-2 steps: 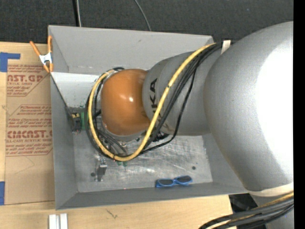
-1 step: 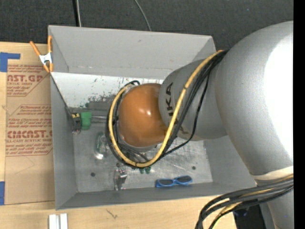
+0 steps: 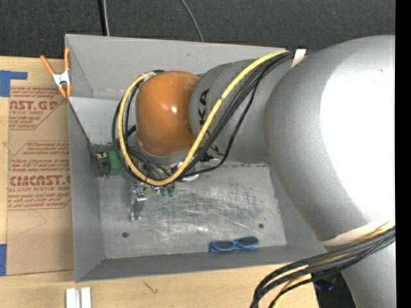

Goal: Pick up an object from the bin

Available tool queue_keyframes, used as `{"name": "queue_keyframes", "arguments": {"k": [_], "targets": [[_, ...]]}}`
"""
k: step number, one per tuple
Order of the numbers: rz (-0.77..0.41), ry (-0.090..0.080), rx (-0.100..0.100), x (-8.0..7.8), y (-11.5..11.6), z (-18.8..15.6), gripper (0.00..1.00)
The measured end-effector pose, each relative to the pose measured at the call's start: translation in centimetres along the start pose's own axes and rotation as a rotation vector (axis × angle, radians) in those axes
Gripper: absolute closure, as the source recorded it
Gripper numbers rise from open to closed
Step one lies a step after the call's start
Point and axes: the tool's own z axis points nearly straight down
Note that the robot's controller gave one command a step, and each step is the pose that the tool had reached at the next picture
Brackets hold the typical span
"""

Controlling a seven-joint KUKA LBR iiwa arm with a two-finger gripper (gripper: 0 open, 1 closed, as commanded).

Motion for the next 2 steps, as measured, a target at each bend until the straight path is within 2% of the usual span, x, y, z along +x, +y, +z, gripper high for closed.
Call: {"name": "queue_keyframes", "arguments": {"k": [1,2], "targets": [[-0.290,-0.038,-0.006,5.2,-1.9,3.1,0.00],[-0.368,-0.014,-0.001,-2.4,-9.8,3.0,0.00]]}}
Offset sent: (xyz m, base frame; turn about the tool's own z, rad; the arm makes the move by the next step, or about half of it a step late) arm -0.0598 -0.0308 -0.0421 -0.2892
